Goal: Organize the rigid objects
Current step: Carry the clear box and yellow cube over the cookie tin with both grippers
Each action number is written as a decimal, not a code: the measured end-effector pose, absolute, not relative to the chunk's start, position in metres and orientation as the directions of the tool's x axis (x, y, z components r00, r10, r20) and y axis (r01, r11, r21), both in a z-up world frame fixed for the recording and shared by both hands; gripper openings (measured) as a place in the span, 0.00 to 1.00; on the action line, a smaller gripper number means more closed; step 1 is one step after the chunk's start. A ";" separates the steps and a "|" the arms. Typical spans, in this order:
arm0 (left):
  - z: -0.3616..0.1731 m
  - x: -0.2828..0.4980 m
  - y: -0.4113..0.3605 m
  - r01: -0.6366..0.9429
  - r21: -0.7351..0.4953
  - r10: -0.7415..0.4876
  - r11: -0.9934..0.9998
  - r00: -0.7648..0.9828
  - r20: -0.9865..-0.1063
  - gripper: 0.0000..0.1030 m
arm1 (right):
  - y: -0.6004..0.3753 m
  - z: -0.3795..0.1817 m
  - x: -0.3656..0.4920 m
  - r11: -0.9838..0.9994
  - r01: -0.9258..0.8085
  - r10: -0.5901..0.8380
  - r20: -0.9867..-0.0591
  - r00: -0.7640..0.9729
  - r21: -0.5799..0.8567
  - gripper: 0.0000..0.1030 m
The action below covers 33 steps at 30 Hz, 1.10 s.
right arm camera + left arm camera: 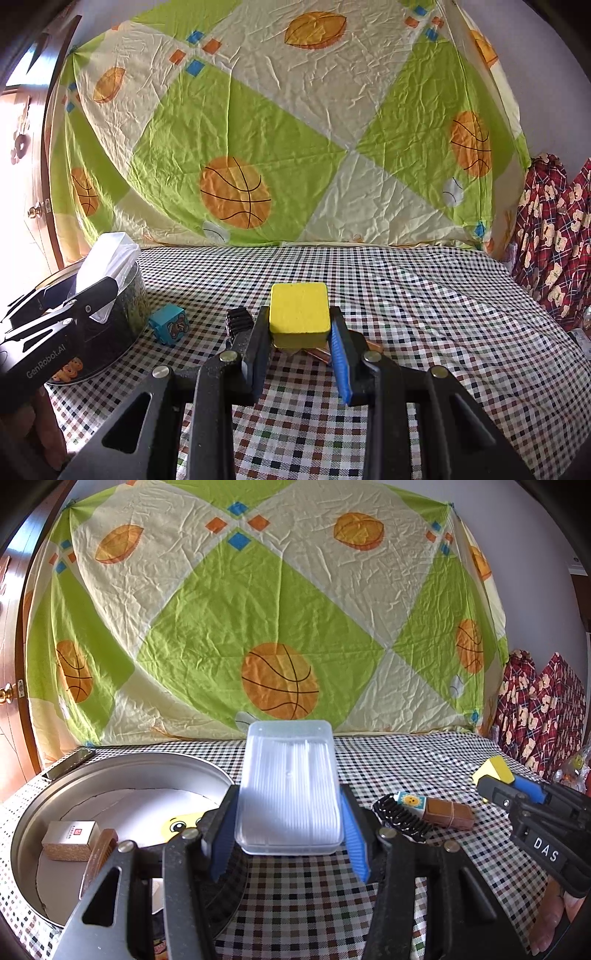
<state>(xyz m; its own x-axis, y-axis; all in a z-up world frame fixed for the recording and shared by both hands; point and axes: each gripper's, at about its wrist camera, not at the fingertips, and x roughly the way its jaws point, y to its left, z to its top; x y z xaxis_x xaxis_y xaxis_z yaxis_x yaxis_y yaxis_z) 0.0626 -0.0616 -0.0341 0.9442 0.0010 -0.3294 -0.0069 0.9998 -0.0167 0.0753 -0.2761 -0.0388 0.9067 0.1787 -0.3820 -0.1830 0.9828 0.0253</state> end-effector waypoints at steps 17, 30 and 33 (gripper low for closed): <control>-0.031 0.056 -0.057 -0.049 -0.021 0.040 0.999 0.955 -0.294 0.49 | -0.279 -0.032 0.061 0.986 -0.163 0.162 -0.304 0.939 0.022 0.31; -0.031 0.052 -0.035 -0.089 -0.071 0.063 0.994 0.951 -0.303 0.49 | -0.254 -0.031 0.059 0.974 -0.222 0.222 -0.303 0.927 0.033 0.31; -0.032 0.052 -0.027 -0.102 -0.077 0.074 0.992 0.949 -0.305 0.49 | -0.244 -0.031 0.059 0.970 -0.240 0.239 -0.302 0.923 0.035 0.31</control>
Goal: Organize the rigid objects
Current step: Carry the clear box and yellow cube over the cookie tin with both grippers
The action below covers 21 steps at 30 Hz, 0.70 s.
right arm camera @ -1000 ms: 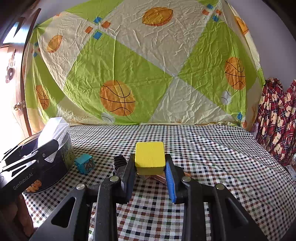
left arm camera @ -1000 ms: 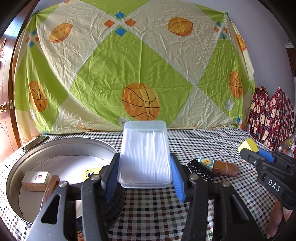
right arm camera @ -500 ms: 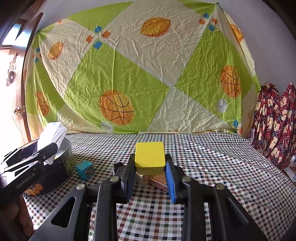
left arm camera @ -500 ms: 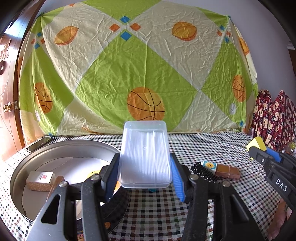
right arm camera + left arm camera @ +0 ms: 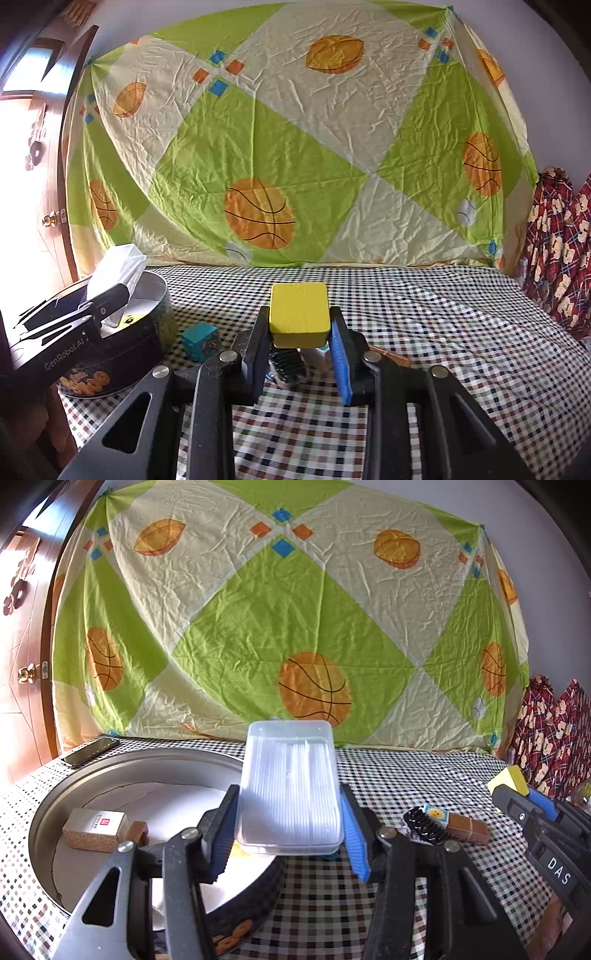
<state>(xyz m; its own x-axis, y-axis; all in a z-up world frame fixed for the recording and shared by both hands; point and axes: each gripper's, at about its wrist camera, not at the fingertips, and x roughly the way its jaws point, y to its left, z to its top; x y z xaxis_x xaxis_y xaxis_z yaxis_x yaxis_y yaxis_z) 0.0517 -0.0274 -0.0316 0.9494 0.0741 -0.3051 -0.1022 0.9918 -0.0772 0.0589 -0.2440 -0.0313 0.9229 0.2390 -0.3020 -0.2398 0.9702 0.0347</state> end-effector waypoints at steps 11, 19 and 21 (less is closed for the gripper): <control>-0.032 0.046 -0.009 -0.126 -0.093 0.093 0.988 0.949 -0.301 0.49 | -0.206 -0.032 0.054 0.949 -0.314 0.304 -0.302 0.903 0.017 0.31; -0.031 0.040 0.012 -0.168 -0.106 0.130 0.980 0.946 -0.296 0.49 | -0.186 -0.032 0.055 0.935 -0.355 0.342 -0.314 0.886 0.015 0.31; -0.031 0.040 0.018 -0.179 -0.110 0.139 0.978 0.943 -0.301 0.49 | -0.180 -0.032 0.056 0.930 -0.368 0.354 -0.317 0.880 0.016 0.31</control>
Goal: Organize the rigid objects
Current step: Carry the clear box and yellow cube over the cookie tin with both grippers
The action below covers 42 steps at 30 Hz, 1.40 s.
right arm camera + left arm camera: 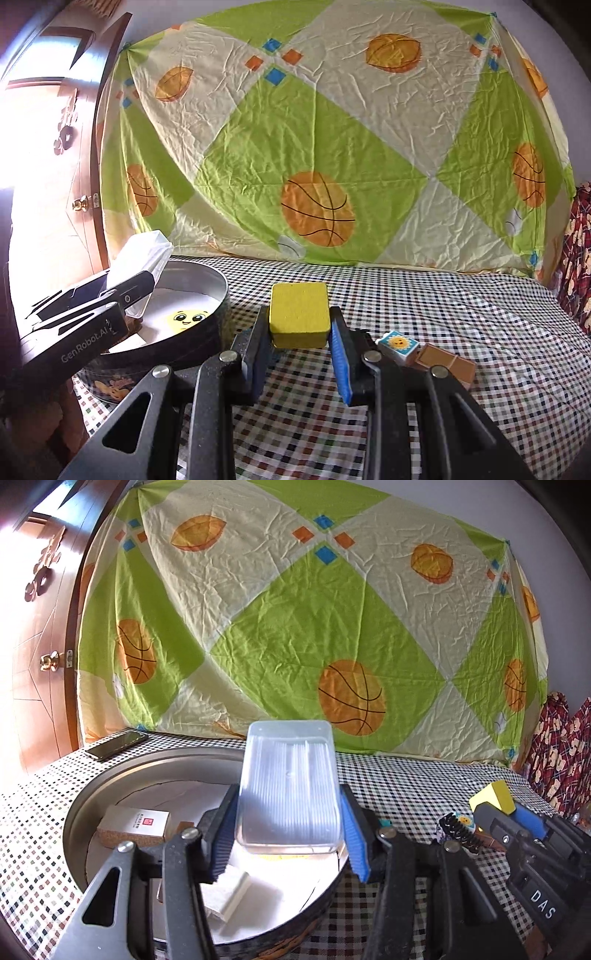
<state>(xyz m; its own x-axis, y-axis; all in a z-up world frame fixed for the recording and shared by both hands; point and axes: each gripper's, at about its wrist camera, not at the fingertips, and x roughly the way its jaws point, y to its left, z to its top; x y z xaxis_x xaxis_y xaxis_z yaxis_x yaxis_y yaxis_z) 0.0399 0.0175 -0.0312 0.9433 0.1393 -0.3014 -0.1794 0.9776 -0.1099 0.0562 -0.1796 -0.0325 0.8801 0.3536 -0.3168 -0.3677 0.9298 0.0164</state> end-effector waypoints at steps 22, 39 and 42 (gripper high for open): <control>-0.034 0.037 0.050 -0.243 -0.112 0.192 0.963 0.918 -0.348 0.49 | -0.121 -0.035 0.056 0.879 -0.476 0.446 -0.344 0.826 -0.003 0.31; -0.033 0.033 0.066 -0.264 -0.115 0.210 0.958 0.912 -0.352 0.49 | -0.100 -0.036 0.055 0.865 -0.501 0.462 -0.348 0.816 -0.026 0.32; -0.033 0.033 0.070 -0.270 -0.115 0.214 0.956 0.910 -0.356 0.49 | -0.097 -0.036 0.055 0.861 -0.509 0.471 -0.348 0.811 -0.020 0.32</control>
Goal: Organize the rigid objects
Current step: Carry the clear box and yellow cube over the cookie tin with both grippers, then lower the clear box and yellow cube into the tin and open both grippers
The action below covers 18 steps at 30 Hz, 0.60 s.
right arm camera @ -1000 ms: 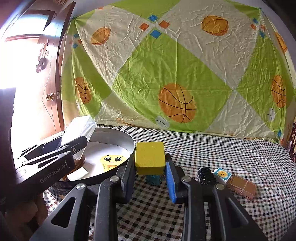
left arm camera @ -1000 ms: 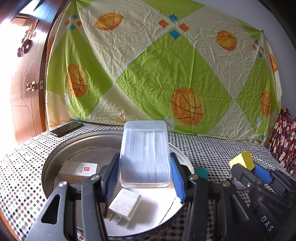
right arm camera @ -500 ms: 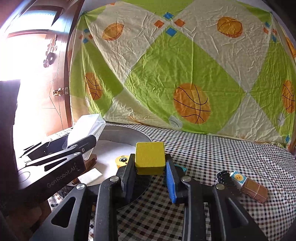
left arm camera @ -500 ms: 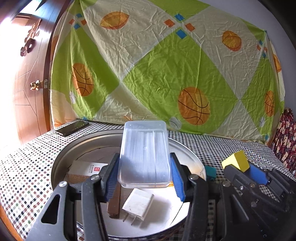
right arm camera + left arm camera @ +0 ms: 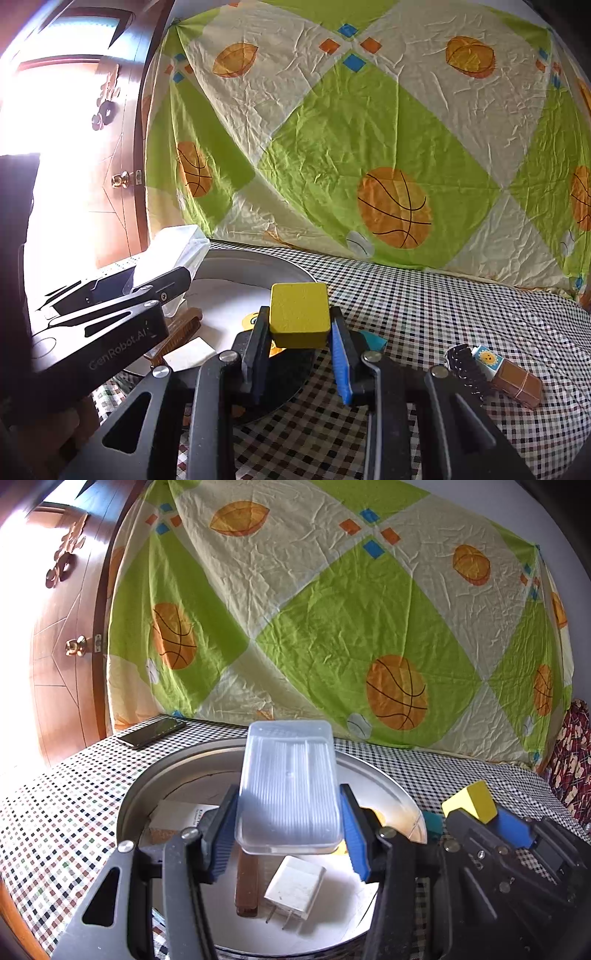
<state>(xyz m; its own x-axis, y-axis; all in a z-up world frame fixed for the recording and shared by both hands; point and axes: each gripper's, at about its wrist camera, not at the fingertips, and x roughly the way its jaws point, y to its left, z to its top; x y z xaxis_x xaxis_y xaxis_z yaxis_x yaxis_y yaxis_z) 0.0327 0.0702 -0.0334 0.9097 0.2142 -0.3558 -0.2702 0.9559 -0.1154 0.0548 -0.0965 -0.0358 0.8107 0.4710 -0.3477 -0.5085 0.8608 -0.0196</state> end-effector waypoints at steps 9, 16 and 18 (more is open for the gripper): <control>-0.036 0.032 0.086 -0.299 -0.120 0.238 0.947 0.900 -0.365 0.49 | -0.083 -0.036 0.053 0.848 -0.528 0.485 -0.349 0.802 -0.035 0.31; -0.035 0.028 0.095 -0.309 -0.121 0.247 0.944 0.898 -0.365 0.49 | -0.073 -0.036 0.052 0.838 -0.545 0.497 -0.352 0.793 -0.043 0.31; -0.035 0.028 0.099 -0.315 -0.120 0.253 0.941 0.895 -0.367 0.49 | -0.070 -0.036 0.052 0.834 -0.550 0.501 -0.353 0.790 -0.045 0.31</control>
<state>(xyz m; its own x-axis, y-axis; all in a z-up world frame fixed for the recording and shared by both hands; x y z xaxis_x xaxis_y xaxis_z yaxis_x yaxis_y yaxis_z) 0.0277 0.0990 -0.0350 0.8950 0.2531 -0.3674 -0.3153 0.9414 -0.1196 0.0524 -0.0701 -0.0362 0.7899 0.5012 -0.3534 -0.5496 0.8342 -0.0453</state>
